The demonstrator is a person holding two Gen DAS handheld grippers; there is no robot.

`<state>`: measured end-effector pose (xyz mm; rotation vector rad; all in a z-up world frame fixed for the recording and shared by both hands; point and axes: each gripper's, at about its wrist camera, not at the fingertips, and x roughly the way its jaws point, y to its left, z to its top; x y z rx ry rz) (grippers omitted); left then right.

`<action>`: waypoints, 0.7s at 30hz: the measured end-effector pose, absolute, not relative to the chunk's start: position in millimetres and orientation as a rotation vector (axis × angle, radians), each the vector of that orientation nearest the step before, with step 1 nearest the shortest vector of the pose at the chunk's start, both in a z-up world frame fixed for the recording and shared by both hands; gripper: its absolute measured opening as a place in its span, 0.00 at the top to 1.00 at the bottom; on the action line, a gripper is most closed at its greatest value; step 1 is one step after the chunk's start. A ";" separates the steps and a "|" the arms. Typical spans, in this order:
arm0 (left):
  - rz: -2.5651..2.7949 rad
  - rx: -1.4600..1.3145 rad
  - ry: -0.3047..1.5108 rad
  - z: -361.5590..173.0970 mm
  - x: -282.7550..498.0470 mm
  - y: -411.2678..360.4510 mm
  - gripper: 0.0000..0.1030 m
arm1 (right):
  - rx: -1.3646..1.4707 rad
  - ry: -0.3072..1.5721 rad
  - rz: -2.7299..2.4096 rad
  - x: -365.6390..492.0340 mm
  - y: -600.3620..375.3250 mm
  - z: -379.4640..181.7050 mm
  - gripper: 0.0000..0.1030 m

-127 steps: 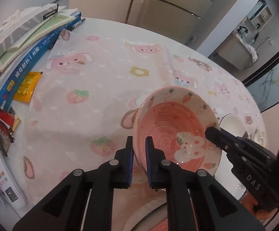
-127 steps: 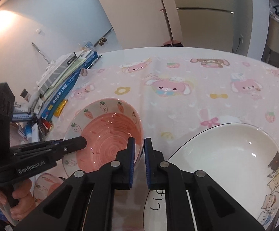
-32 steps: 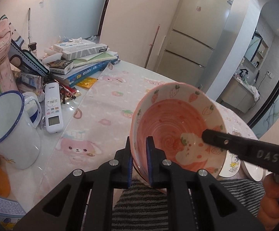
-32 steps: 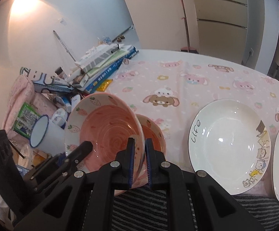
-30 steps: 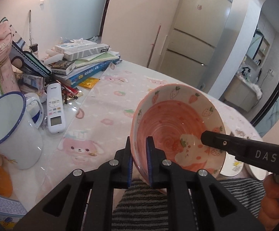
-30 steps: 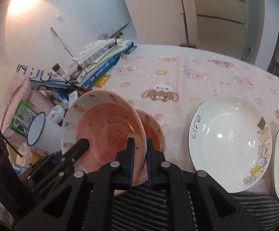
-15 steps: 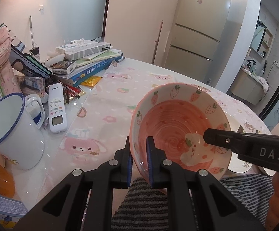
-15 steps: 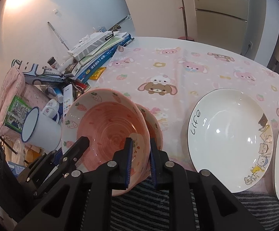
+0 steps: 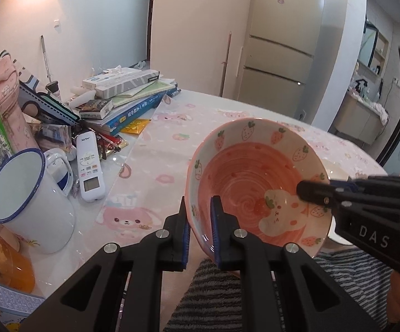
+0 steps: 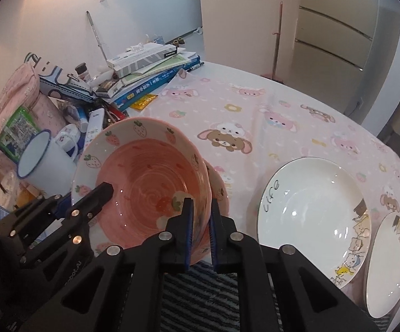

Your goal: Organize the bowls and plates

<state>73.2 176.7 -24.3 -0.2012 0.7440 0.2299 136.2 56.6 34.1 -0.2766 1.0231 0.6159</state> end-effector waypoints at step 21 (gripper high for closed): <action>0.239 -0.210 0.745 -23.7 76.7 178.6 0.82 | -0.244 1.011 0.627 145.0 49.4 29.7 0.94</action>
